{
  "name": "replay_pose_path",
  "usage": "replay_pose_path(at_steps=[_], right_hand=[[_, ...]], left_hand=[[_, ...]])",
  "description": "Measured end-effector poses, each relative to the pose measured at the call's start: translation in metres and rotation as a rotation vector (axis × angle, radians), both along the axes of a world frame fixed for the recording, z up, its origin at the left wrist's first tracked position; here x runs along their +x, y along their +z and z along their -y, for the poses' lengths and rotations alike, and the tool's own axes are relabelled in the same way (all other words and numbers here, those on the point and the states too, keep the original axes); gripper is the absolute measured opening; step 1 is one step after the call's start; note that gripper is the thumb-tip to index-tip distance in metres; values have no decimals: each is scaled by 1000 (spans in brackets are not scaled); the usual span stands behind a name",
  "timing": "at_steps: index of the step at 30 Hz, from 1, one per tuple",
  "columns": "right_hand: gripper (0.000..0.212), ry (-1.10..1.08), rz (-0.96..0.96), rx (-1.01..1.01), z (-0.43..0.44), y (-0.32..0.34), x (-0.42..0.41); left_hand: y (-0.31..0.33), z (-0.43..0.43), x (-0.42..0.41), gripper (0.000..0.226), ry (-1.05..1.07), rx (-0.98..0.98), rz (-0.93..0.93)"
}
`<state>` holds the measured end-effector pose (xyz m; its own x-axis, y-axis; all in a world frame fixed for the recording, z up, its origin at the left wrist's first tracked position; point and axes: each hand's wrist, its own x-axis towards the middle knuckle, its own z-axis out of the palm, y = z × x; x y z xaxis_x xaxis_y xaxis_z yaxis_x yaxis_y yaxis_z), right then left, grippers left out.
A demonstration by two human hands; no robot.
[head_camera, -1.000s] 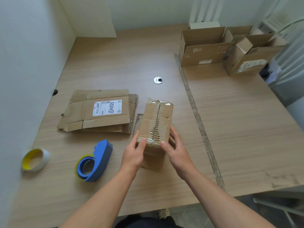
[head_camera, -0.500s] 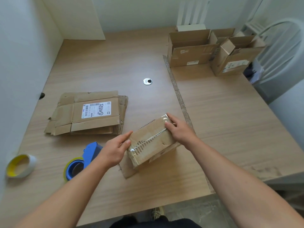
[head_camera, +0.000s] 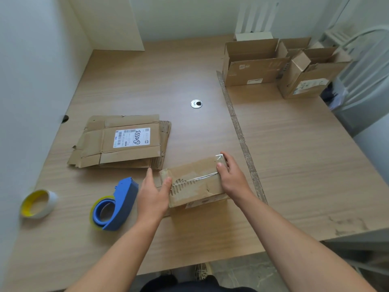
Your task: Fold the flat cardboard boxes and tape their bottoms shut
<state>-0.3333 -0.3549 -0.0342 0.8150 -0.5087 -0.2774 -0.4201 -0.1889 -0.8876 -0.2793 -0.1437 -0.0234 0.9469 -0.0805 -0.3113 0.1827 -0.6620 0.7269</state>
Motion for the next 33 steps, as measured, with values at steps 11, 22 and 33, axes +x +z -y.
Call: replay_pose_path(at_steps=[11,22,33], right_hand=[[51,-93,-9,33,-5,-1,-1],[31,-154,-48,-78,-5,21,-5],[101,-54,-166,-239,-24,-3,2]], left_hand=[[-7,4,-10,44,-42,-40,-21],[7,4,-2,34,-61,8,1],[-3,27,0,36,59,16,36]])
